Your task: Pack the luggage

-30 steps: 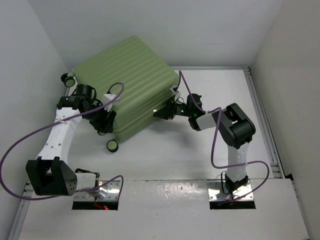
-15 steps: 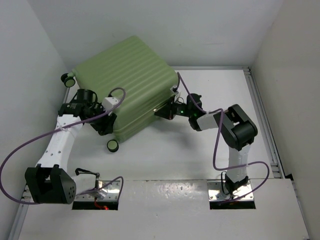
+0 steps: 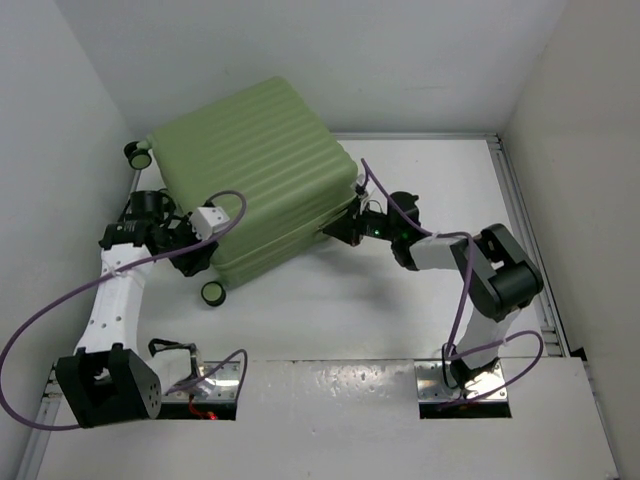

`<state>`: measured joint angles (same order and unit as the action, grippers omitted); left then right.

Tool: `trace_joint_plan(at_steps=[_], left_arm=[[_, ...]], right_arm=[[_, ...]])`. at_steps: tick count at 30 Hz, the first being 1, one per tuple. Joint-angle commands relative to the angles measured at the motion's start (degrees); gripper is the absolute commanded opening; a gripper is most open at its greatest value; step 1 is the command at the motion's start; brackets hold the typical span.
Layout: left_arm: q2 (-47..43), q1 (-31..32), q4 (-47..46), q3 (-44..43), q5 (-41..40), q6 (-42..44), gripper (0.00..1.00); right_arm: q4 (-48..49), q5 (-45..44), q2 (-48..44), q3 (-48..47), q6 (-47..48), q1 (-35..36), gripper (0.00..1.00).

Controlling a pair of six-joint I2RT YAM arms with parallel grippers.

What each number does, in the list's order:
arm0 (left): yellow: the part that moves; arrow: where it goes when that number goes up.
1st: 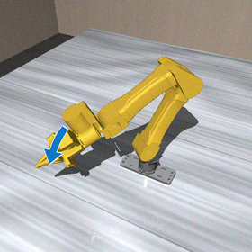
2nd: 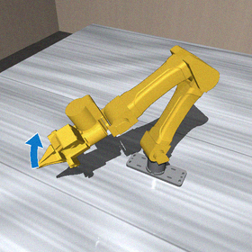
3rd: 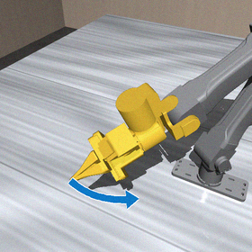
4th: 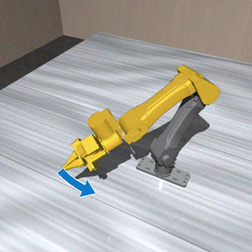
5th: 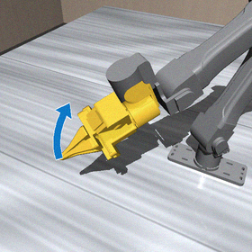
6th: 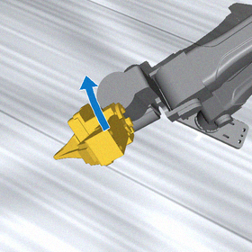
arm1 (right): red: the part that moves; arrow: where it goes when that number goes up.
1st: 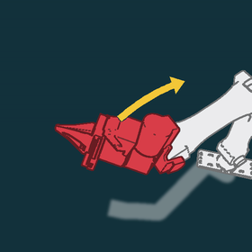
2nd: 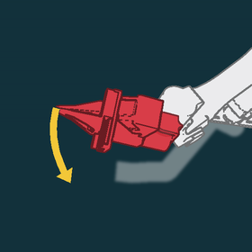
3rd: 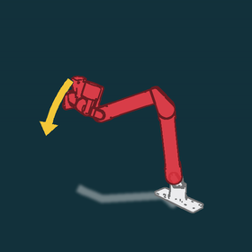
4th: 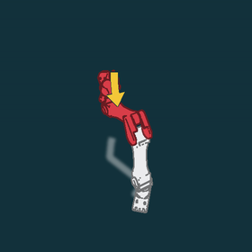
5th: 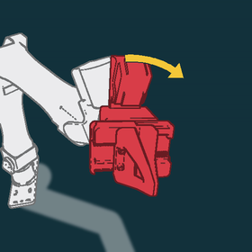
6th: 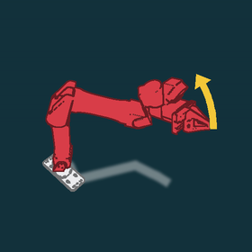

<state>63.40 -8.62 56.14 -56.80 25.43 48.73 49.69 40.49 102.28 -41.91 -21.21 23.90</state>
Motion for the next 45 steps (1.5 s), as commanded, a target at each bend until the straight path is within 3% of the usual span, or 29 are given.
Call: trace_joint_plan(at_steps=[1, 8, 18, 22, 32, 45], left_arm=[[2.5, -6.1, 4.5, -1.0, -6.8, 8.3, 0.0], [5.8, -13.3, 5.6, -3.4, -6.8, 18.2, 0.0], [15.9, -21.2, -1.9, -8.1, -7.3, 21.5, 0.0], [21.1, -22.7, -5.9, -11.9, -6.8, 18.3, 0.0], [26.2, -20.3, -15.2, -12.4, -8.4, 10.7, 0.0], [35.3, -20.9, -21.5, -16.8, -12.7, 1.3, 0.0]], right_arm=[[1.7, 2.2, -3.5, 2.4, 3.1, 0.0, 0.0], [-1.4, -7.0, -5.0, 4.7, 10.6, 2.2, 0.0], [-10.2, -8.4, -12.0, 6.7, 18.5, -7.6, 0.0], [-11.9, -9.5, -11.1, 6.2, 24.0, -10.7, 0.0], [-6.5, -16.0, 2.4, -8.0, 24.3, -12.5, 0.0], [-2.3, -27.2, 11.4, -16.4, 25.3, -15.1, 0.0]])
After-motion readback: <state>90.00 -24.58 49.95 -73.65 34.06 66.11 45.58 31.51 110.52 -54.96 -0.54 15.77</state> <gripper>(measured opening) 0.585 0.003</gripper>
